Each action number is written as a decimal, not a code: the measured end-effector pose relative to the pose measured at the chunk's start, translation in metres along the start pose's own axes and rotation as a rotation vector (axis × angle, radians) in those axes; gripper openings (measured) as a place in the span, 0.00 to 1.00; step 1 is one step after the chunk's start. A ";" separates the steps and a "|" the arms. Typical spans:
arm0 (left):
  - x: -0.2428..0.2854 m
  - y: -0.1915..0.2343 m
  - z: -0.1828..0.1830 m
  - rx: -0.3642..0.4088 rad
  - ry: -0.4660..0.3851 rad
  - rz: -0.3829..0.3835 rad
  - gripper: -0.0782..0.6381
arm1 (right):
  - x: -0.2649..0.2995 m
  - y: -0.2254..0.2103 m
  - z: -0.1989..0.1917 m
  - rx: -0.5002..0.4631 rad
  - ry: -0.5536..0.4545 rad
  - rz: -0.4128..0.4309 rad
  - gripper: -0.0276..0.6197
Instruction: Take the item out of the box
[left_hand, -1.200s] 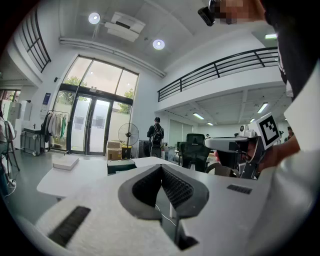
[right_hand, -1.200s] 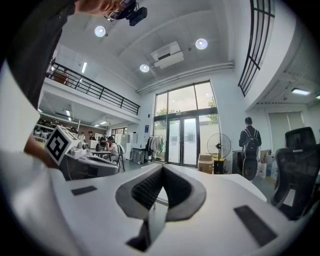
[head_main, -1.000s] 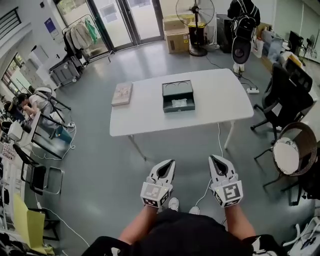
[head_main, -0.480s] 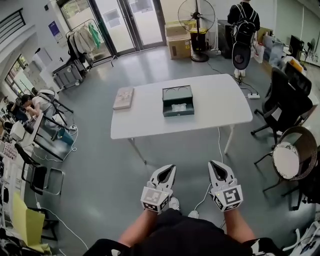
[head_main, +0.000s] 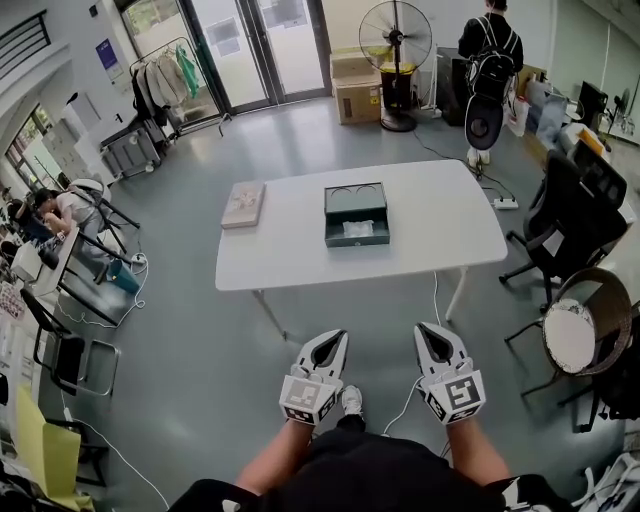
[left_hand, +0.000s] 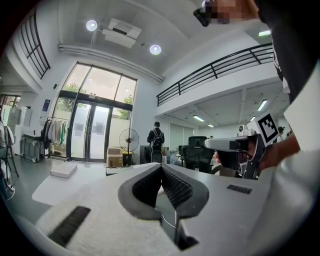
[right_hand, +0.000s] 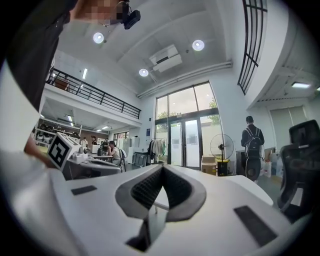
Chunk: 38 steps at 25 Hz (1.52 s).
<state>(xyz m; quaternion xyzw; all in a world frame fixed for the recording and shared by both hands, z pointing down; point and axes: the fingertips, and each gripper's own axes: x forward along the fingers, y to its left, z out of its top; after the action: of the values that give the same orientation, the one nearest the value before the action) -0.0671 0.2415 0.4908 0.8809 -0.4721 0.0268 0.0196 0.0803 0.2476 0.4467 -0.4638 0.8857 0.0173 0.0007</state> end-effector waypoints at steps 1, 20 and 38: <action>0.006 0.006 0.000 0.001 -0.003 0.000 0.12 | 0.008 -0.002 0.000 -0.005 0.001 0.001 0.05; 0.071 0.139 0.004 0.011 0.001 0.022 0.12 | 0.155 -0.018 0.003 -0.001 -0.018 0.033 0.05; 0.115 0.194 -0.002 -0.007 0.005 -0.004 0.12 | 0.221 -0.031 -0.013 0.005 0.027 0.017 0.05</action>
<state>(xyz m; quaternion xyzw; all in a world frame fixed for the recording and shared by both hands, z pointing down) -0.1649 0.0386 0.5019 0.8818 -0.4702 0.0275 0.0238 -0.0202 0.0483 0.4550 -0.4566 0.8896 0.0092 -0.0102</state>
